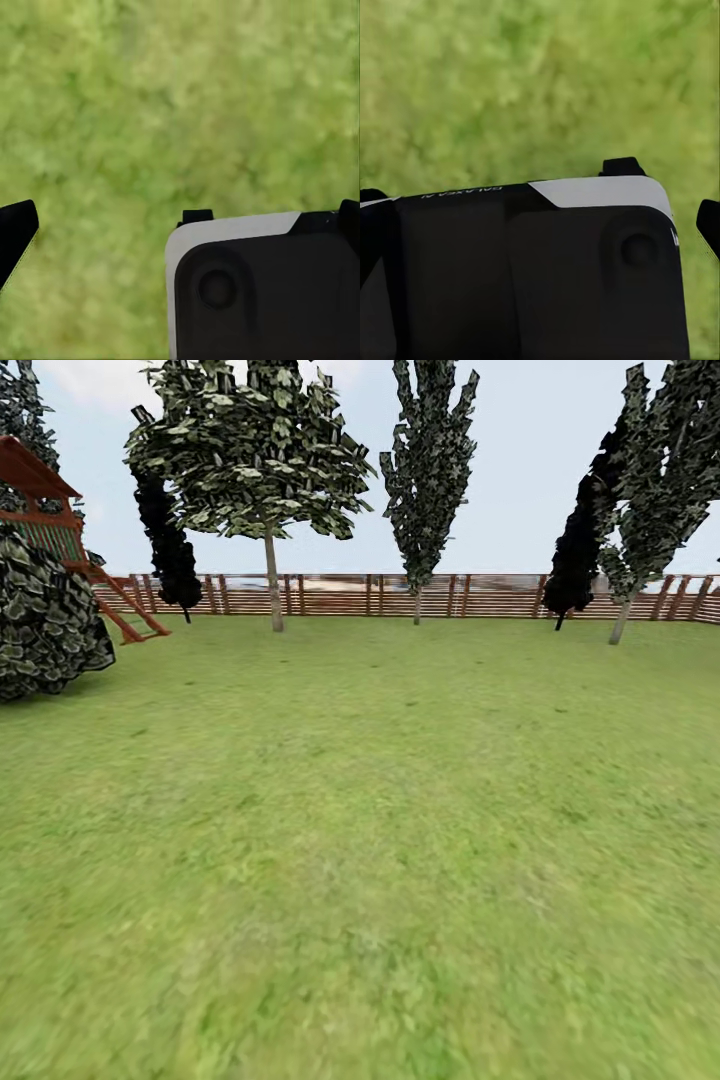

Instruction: Take the three Easter eggs out of the wicker basket on the lawn in the garden, then place them on the lawn next to a single tree (choose any tree) so that all three eggs are next to the same tree and none are left in the basket.

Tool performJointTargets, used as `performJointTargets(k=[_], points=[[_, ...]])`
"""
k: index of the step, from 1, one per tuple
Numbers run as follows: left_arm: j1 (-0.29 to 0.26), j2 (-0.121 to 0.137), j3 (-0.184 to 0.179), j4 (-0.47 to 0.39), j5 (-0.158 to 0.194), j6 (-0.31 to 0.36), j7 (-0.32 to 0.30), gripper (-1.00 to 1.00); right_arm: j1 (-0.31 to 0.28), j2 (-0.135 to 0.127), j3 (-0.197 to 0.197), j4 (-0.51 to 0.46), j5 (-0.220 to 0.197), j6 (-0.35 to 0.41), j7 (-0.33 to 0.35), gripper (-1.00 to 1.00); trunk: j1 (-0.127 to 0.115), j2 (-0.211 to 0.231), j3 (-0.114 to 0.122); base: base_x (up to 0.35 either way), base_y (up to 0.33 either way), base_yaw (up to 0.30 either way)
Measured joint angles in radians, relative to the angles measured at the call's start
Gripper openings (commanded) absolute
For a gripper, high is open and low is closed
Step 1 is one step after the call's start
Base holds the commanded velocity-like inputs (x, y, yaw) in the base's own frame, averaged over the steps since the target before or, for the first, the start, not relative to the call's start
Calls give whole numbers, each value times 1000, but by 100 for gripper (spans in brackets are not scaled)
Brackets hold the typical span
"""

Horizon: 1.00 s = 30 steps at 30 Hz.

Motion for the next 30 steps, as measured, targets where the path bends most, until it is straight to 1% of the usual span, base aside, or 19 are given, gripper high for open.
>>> performJointTargets(k=[25, 30], points=[[0, 0, 0, 0, 0, 0, 0, 100, 0, 1, 3, 0, 0, 0, 0, 100, 0, 0, 0, 338, 0, 0], [0, 0, 0, 0, 0, 0, 0, 100, 0, 2, 4, 0, 0, 0, 0, 100, 0, 0, 0, 338, 0, 101]])
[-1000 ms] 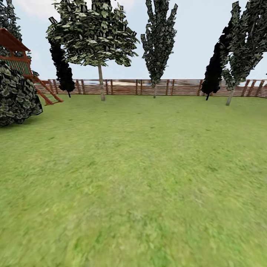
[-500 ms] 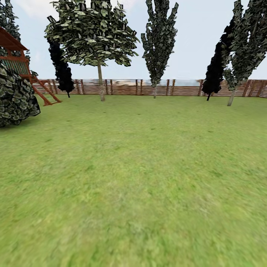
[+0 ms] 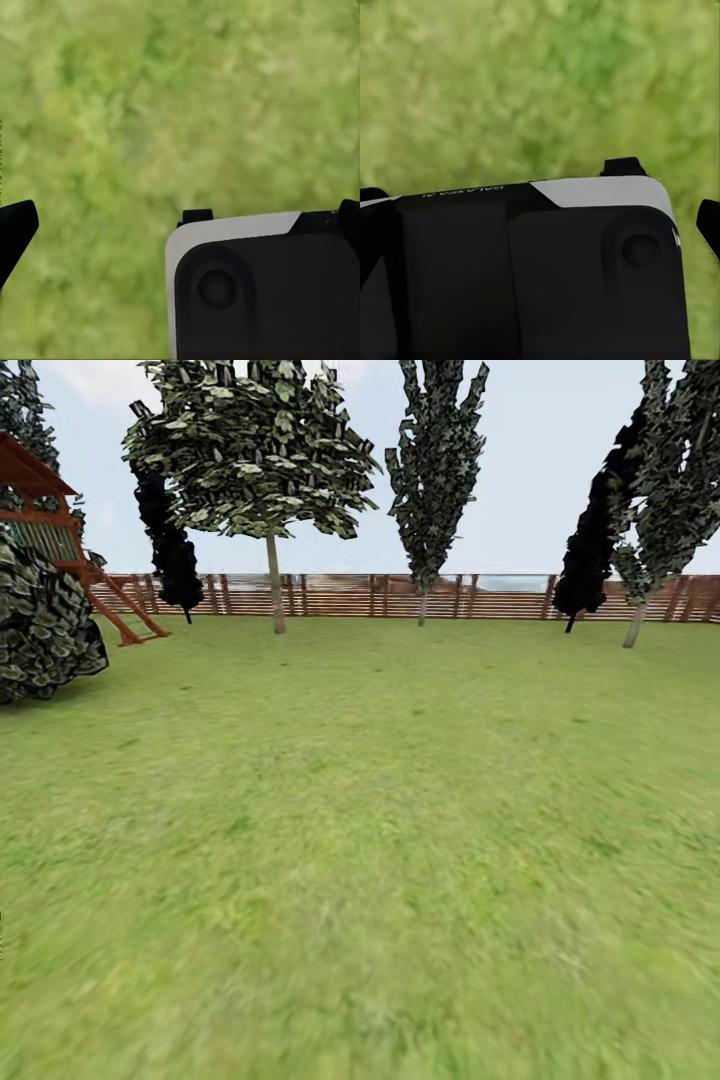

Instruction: Take the three Easter eggs out of the wicker basket on the lawn in the garden, then place them on the lawn next to a single tree (choose any tree) so that all three eggs are next to the same tree and none are left in the basket.

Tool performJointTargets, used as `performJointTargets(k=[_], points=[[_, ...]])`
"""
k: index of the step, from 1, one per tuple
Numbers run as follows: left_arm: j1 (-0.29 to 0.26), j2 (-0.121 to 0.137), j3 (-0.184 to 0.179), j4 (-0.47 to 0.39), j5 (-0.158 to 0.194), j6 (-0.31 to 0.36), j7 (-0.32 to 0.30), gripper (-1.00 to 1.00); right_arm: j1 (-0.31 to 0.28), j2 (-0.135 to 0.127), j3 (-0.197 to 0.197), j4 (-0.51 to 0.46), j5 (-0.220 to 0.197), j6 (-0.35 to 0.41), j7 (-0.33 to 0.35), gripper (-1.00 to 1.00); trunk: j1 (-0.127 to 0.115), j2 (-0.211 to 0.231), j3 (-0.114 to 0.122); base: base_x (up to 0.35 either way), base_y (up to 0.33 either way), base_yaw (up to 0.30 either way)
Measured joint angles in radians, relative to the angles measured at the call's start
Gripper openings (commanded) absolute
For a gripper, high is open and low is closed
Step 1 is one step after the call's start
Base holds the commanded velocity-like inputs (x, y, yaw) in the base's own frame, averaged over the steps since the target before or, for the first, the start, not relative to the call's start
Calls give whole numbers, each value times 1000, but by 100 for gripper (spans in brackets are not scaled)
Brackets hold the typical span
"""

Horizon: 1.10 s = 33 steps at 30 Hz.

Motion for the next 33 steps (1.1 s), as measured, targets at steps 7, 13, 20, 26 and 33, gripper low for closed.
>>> performJointTargets(k=[7, 13, 20, 26, 33], points=[[0, 0, 0, 0, 0, 0, 0, 100, 0, 0, 0, 1, 0, 0, 0, 100, 0, 0, -3, 336, -39, 228], [0, 0, 0, 0, 0, 0, 0, 100, 0, 1, 0, 1, 1, 1, 0, 100, 0, 0, -8, 304, -149, 249], [0, 0, 0, 0, 0, 0, 1, 100, 0, 1, 0, 1, 1, 1, 0, 100, 0, 0, -13, 273, -199, 231], [0, 0, 0, 0, 0, 0, 1, 100, 0, 1, 0, 1, 1, 1, 0, 100, 0, 0, -15, 252, -227, 66], [0, 0, 0, 0, 0, 0, 1, 100, 0, 0, -1, 1, 1, 1, 3, 100, 0, 0, -16, 244, -185, -31]])
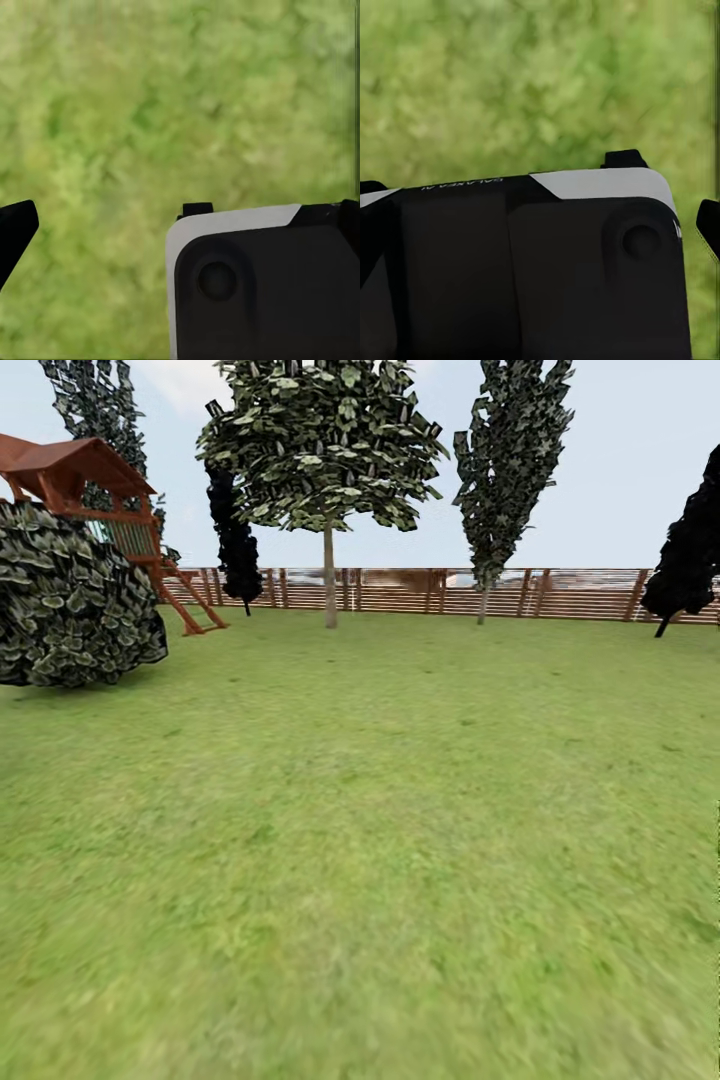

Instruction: Take the three Easter eggs out of the wicker basket on the lawn in the garden, then place them on the lawn next to a single tree (choose any tree) so that all three eggs are next to the same tree and none are left in the basket.

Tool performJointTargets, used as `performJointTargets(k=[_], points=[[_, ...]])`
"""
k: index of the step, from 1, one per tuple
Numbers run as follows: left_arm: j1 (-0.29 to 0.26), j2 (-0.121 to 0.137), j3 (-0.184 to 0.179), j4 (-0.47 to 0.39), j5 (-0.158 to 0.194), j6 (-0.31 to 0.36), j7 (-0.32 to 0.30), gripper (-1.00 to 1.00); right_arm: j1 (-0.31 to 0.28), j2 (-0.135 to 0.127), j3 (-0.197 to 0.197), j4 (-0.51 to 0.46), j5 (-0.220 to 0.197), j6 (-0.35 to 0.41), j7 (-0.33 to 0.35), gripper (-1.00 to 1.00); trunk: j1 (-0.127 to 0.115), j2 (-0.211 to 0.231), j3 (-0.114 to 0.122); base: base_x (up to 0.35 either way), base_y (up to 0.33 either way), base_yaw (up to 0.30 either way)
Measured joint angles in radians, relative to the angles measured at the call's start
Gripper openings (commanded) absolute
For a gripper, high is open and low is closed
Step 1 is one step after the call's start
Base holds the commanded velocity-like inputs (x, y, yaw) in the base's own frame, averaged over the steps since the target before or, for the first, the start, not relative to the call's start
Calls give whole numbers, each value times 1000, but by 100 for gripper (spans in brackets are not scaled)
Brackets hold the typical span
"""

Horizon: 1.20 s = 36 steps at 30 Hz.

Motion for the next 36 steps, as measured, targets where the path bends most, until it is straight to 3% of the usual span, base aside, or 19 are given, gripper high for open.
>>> performJointTargets(k=[20, 36], points=[[0, 0, 0, 0, 0, 0, 0, 100, 0, -1, 0, 0, 0, -1, 3, 100, 0, 0, 0, 193, -14, -267], [0, 0, 0, -1, 1, -1, 0, 100, 0, -1, 0, 0, -1, -1, 3, 100, 0, 0, 0, 248, 116, -290]])
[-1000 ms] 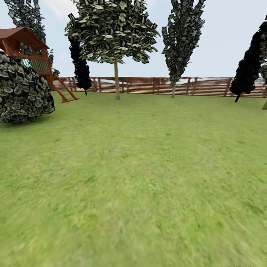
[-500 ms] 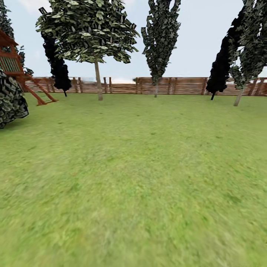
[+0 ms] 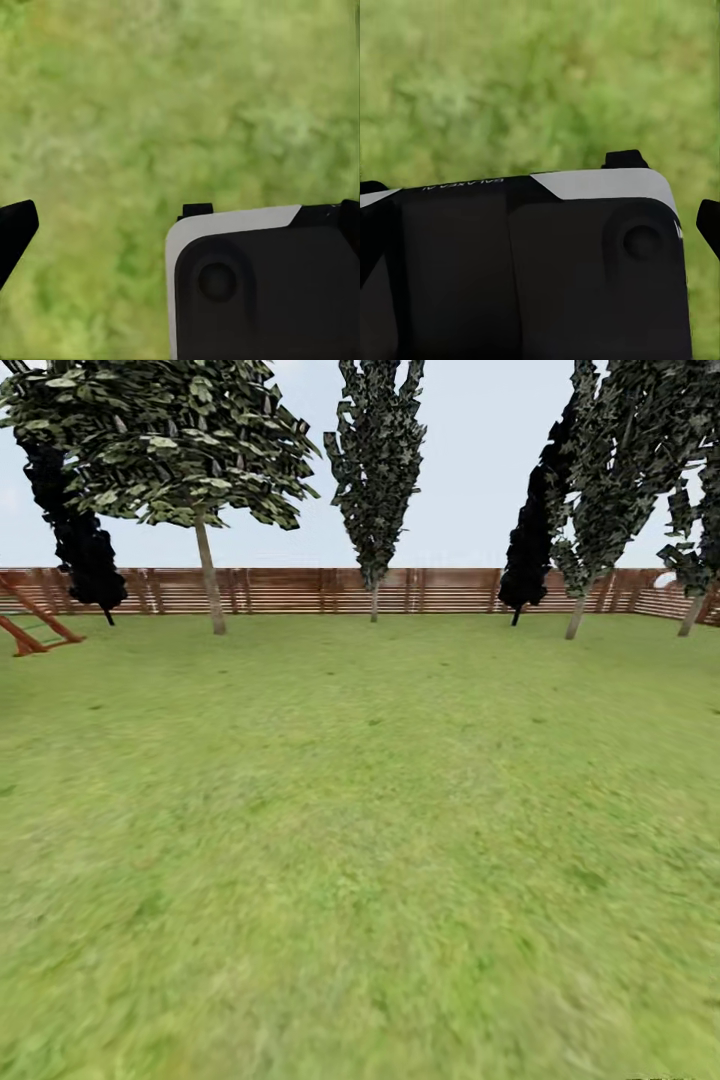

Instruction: Take the three Easter eggs out of the wicker basket on the lawn in the garden, then place them on the lawn next to a single tree (choose any tree) so that all three eggs are next to the same tree and none are left in the basket.

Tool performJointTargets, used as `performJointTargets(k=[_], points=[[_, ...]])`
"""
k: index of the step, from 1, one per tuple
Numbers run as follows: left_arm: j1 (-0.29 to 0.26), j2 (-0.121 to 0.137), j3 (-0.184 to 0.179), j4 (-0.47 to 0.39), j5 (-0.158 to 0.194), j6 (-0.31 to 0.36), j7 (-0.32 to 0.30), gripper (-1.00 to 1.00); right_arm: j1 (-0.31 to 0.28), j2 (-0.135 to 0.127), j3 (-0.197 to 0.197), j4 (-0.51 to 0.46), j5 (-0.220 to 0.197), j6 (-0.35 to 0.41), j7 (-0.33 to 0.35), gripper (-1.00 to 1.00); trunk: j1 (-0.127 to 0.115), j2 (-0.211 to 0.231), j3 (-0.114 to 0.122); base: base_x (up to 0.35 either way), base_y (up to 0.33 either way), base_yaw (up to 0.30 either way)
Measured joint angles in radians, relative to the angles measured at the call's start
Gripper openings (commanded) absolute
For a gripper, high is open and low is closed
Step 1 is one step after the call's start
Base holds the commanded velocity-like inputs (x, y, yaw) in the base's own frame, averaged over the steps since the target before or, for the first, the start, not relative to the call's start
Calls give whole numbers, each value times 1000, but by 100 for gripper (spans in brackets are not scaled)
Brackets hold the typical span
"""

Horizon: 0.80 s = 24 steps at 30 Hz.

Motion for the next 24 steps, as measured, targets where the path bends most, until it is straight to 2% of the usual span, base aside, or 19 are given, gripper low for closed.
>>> performJointTargets(k=[13, 21, 24], points=[[0, 0, 0, 1, 0, 0, 0, 100, 0, 0, 0, 0, 1, 0, 0, 100, 0, 0, 0, 325, 10, -289], [0, 0, 0, 1, -1, 1, 0, 100, 0, 0, 0, 0, 0, 0, 1, 100, 0, 0, 0, 331, -76, -287], [0, 0, -1, 1, -1, 0, 0, 100, 0, 0, 0, 0, 1, 0, 0, 100, 0, 0, 0, 332, -103, -153]])
